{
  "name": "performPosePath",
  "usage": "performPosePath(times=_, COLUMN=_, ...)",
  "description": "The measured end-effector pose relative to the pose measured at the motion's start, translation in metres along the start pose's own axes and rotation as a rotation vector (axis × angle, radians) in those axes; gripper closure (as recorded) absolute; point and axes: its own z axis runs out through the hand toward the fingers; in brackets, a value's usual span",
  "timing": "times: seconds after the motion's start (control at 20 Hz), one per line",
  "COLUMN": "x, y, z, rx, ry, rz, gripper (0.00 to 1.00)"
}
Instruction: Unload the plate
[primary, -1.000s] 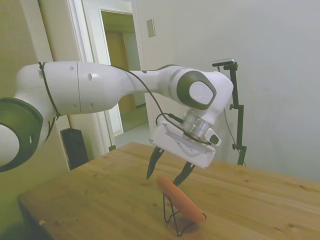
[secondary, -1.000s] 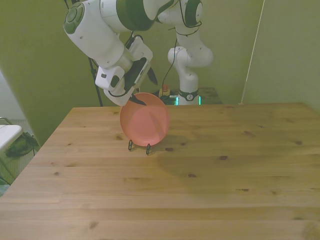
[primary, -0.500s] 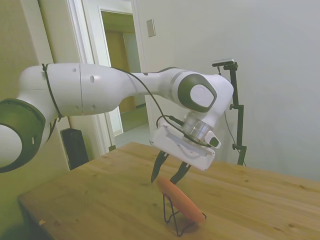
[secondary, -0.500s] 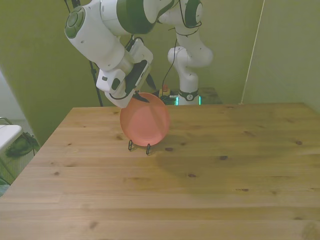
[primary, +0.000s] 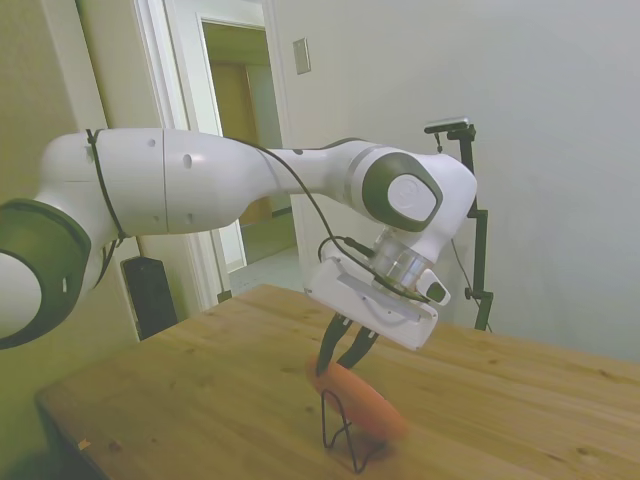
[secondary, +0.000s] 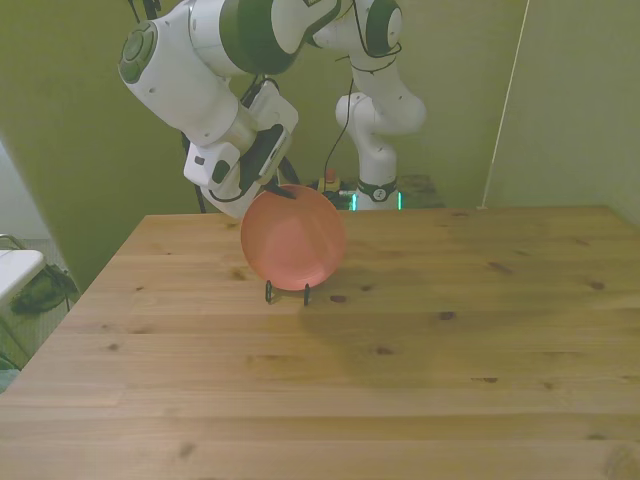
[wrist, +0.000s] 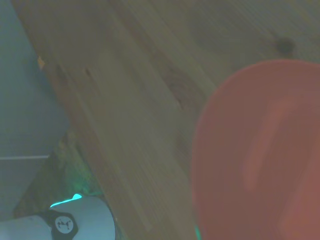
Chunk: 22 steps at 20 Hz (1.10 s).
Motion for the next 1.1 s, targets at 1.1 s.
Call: performPosePath(times=1.1, x=-0.026, y=-0.091, z=-0.116, rx=-0.163, ry=0.347, rz=0.212, gripper=1.00)
